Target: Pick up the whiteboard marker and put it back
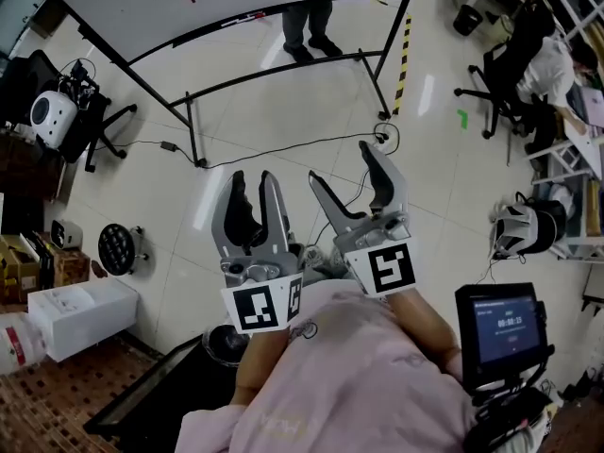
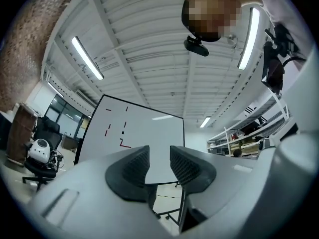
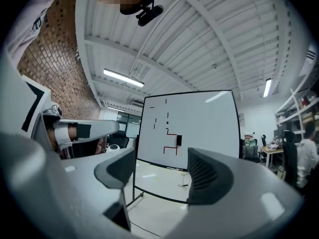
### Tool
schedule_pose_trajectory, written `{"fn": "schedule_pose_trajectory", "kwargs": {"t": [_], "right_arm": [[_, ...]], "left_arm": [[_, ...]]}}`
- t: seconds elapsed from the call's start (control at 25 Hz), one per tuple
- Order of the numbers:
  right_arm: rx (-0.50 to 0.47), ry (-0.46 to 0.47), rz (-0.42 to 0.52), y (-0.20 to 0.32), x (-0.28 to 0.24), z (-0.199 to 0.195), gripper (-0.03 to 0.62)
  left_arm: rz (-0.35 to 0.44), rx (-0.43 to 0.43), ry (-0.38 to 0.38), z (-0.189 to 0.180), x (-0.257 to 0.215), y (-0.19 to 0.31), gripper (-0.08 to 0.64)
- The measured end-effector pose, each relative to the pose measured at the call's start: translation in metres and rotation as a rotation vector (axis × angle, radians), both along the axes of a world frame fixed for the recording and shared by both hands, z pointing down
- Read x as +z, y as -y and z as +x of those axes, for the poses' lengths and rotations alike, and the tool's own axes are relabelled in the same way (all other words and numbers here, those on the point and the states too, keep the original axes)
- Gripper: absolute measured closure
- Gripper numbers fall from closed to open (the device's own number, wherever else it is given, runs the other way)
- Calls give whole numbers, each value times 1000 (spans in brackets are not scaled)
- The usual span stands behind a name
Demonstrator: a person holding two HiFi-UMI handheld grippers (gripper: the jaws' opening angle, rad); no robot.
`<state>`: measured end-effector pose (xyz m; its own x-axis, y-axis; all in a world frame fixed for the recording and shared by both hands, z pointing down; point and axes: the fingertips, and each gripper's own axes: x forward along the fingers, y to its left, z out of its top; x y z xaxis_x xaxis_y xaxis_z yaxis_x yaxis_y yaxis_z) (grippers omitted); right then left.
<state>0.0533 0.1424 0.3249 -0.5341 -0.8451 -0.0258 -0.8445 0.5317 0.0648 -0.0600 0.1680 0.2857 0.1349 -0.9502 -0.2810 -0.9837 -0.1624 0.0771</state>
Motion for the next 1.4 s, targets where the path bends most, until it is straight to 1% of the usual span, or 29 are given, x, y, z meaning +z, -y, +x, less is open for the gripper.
{"fn": "schedule_pose_trajectory", "kwargs": {"t": [0.12, 0.2, 0.28, 0.56, 0.8, 0.92, 1.04, 1.16, 1.4], "right_arm": [[-32, 37, -5, 0, 2, 2, 282], [-34, 65, -10, 1, 1, 3, 307], [-26, 73, -4, 2, -1, 4, 321], [-24, 67, 29, 4, -5, 9, 344], [-2, 70, 33, 11, -8, 21, 354], [12, 62, 45, 12, -11, 27, 359], [-1, 46, 67, 11, -18, 32, 359], [-11, 29, 66, 8, -22, 41, 359], [-17, 60, 54, 2, -21, 61, 362]], "left_arm": [[-34, 7, 9, 3, 3, 0, 426], [-44, 9, 21, 2, 2, 0, 426], [-54, 6, 27, 1, 3, 2, 426], [-72, 24, 28, 7, 7, 15, 426], [-95, 26, 73, 16, 10, 20, 425], [-94, 17, 53, 15, 7, 21, 425], [-99, 5, 38, 16, 5, 23, 425], [-96, 2, 37, 27, 3, 21, 425], [-88, 13, 59, 56, 0, 12, 425]]}}
